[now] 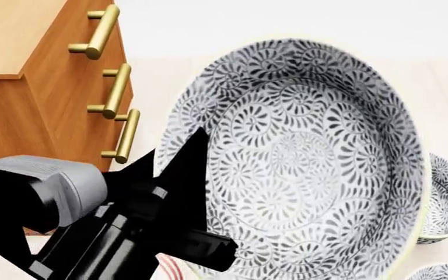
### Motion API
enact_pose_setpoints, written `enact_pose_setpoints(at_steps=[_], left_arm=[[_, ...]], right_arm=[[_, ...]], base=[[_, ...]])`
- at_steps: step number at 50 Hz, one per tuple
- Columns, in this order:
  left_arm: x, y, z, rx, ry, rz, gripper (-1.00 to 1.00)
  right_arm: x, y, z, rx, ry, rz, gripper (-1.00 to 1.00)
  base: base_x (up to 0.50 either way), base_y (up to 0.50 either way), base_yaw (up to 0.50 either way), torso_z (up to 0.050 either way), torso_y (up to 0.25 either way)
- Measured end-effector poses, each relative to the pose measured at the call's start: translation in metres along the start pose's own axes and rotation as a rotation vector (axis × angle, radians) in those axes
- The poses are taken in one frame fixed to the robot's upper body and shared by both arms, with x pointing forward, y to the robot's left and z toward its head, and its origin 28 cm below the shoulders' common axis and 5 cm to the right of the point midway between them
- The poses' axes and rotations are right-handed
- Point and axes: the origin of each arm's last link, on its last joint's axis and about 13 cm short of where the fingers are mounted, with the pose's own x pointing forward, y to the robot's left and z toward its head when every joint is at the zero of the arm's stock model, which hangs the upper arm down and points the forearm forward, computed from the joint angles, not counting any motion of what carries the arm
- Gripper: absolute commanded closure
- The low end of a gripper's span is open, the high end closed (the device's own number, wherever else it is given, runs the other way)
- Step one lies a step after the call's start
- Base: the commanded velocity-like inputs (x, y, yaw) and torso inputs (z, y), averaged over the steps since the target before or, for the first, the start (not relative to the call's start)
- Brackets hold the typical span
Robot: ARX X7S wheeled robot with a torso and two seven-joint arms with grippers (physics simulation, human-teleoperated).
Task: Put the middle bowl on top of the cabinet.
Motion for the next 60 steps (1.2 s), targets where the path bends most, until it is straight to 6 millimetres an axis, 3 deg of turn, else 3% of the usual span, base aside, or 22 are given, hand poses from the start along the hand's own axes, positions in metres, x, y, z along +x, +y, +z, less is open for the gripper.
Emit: enact_pose_setpoints(at_steps=[14,32,44,60], left_arm=[[0.009,-0.008,0.042,-0.009,-0.026,0.02,1.0],[0.028,-0.019,0.12,-0.054,-0.011,0.147,1.0],[0.052,-0.02,0.161,-0.062,0.062,0.328,1.0],[0.094,0.001,0.192,-0.108,0.092,0.653,1.0]], right_arm=[[0.0,0.0,-0.001,0.0,-0.001,-0.003,-1.0],[-0.002,0.003,0.002,0.0,-0.001,-0.007,-1.0],[-0.004,0.008,0.005,0.001,-0.002,-0.012,-1.0],[-0.003,0.01,0.006,0.001,-0.003,-0.014,-1.0]], base=[[0.0,0.0,0.0,0.0,0.0],[0.0,0.0,0.0,0.0,0.0],[0.0,0.0,0.0,0.0,0.0],[0.0,0.0,0.0,0.0,0.0]])
